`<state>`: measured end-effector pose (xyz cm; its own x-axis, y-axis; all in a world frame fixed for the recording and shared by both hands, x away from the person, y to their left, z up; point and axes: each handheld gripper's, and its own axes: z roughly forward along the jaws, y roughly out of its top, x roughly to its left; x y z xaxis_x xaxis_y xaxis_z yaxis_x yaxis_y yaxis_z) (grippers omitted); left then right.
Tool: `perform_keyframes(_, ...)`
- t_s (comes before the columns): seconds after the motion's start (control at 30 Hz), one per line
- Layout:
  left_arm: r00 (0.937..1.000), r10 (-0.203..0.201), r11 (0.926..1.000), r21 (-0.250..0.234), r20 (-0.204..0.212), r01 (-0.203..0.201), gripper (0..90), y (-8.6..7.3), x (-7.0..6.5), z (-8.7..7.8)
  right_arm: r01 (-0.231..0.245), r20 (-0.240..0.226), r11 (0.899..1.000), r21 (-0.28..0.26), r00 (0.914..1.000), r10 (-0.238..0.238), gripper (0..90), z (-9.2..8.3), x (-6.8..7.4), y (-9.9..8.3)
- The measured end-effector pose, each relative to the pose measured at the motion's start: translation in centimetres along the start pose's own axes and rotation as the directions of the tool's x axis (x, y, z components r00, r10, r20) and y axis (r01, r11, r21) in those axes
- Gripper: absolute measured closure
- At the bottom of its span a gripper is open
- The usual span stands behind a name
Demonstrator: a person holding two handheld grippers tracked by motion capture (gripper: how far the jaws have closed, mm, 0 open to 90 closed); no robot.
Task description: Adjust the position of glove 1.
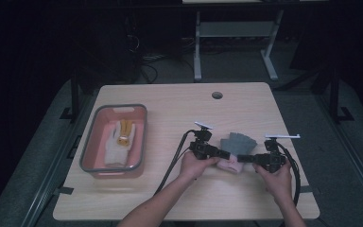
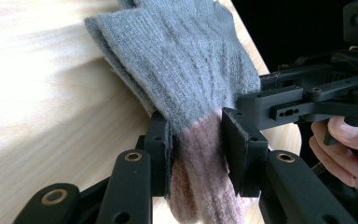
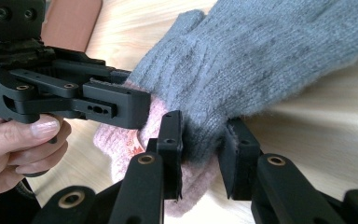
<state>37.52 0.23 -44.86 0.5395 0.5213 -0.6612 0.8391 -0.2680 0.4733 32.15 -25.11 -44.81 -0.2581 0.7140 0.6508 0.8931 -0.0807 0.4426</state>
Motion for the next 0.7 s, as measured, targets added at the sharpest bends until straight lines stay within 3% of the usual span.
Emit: perform_keyframes(0.7,0.9996,0.024,0.9959,-0.087,-0.015,-0.025,65.4,0.1,0.0,-6.5,0.099,-0.038,0.995,0.017,0.9945,-0.098,71.6,1.2,5.3,2.7)
